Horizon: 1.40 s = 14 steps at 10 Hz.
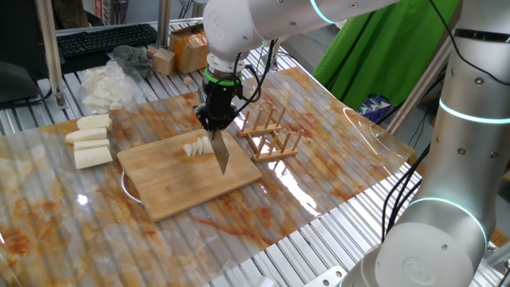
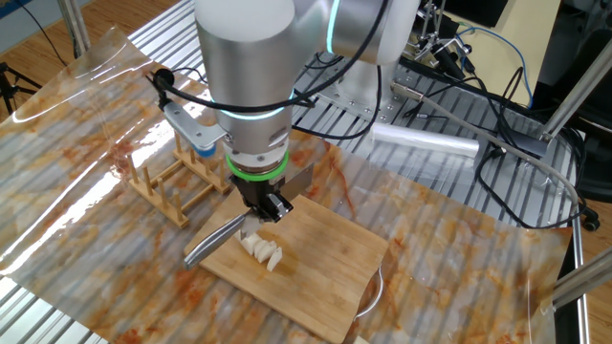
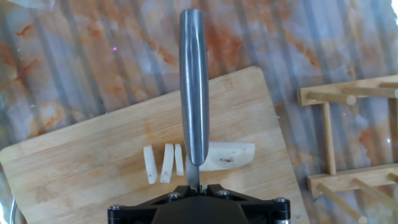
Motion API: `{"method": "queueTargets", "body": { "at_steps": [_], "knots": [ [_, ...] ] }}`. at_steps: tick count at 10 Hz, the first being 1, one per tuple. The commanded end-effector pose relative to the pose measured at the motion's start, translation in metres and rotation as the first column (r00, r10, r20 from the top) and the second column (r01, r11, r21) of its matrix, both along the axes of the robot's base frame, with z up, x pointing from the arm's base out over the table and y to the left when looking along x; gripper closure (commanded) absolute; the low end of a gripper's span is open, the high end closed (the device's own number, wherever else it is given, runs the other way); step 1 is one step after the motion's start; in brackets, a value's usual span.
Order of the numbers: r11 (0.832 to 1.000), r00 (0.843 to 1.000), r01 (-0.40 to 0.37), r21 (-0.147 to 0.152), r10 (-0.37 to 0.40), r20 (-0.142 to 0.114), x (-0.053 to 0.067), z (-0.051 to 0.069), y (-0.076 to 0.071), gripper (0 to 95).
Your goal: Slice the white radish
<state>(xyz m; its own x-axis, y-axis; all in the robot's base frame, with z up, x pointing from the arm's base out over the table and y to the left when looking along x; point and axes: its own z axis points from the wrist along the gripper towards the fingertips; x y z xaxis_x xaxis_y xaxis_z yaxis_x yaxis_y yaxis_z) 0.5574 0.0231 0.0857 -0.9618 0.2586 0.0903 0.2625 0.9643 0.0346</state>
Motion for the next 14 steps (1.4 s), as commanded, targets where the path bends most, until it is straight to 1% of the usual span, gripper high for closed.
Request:
{"method": "queueTargets", "body": {
  "at_steps": [1, 3, 7, 14],
  "knots": [
    [0.999, 0.999, -0.045, 0.007, 0.045, 0.010, 0.0003, 0.0018, -0.0012, 95.0],
    [0.998, 0.998, -0.066, 0.009, 0.066, 0.012, 0.0008, 0.0014, -0.0017, 95.0],
    [0.998, 0.998, -0.066, 0.010, 0.066, 0.016, 0.0013, -0.0017, -0.0067, 95.0],
    [0.998, 0.998, -0.060, 0.020, 0.060, 0.018, 0.0012, -0.0052, -0.0056, 95.0]
  ]
}}
